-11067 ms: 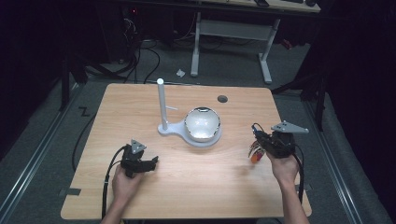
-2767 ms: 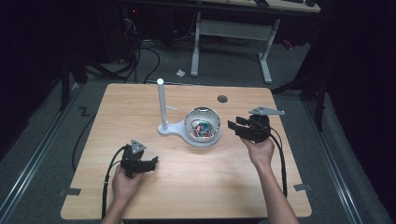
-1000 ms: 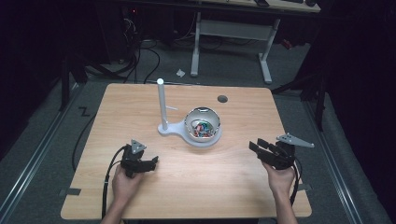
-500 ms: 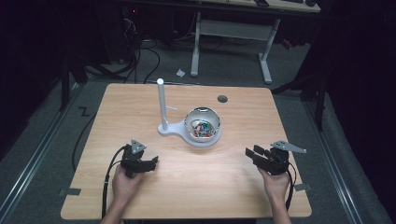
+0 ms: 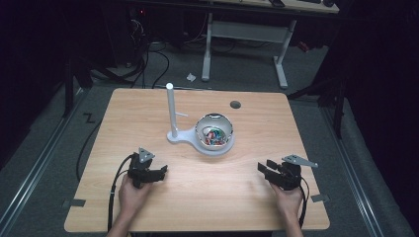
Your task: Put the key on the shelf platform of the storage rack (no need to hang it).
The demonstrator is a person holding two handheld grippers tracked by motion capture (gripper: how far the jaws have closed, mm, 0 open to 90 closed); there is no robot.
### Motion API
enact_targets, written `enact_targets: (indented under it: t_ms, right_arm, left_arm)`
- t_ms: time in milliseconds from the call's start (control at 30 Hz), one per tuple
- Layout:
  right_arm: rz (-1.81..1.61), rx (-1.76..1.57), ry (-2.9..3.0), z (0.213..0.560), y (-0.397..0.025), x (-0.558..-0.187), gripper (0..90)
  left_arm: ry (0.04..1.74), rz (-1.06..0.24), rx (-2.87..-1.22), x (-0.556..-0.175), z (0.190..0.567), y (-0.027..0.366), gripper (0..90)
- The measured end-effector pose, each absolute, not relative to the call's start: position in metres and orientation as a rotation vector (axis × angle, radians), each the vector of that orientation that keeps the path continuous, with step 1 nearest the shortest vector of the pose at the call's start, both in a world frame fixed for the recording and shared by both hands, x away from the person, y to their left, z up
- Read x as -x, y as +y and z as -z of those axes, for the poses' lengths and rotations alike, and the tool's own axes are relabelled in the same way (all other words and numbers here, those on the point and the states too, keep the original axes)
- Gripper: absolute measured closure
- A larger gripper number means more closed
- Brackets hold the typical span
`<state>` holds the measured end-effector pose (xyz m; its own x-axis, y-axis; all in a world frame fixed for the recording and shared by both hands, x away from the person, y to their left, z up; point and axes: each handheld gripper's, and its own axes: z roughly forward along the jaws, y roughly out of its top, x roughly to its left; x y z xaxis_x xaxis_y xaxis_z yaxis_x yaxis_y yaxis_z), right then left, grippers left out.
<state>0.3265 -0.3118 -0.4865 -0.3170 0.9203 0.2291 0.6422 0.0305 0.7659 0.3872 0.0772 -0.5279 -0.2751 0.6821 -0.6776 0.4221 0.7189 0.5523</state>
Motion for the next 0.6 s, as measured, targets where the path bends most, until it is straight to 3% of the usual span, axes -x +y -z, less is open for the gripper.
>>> enact_targets:
  t_ms: [600]
  right_arm:
    - [-0.888, -1.532, 2.061, 0.517, -0.292, -0.326, 44.7]
  left_arm:
    - [1.912, -0.324, -0.852, -0.387, 0.528, 0.077, 21.1]
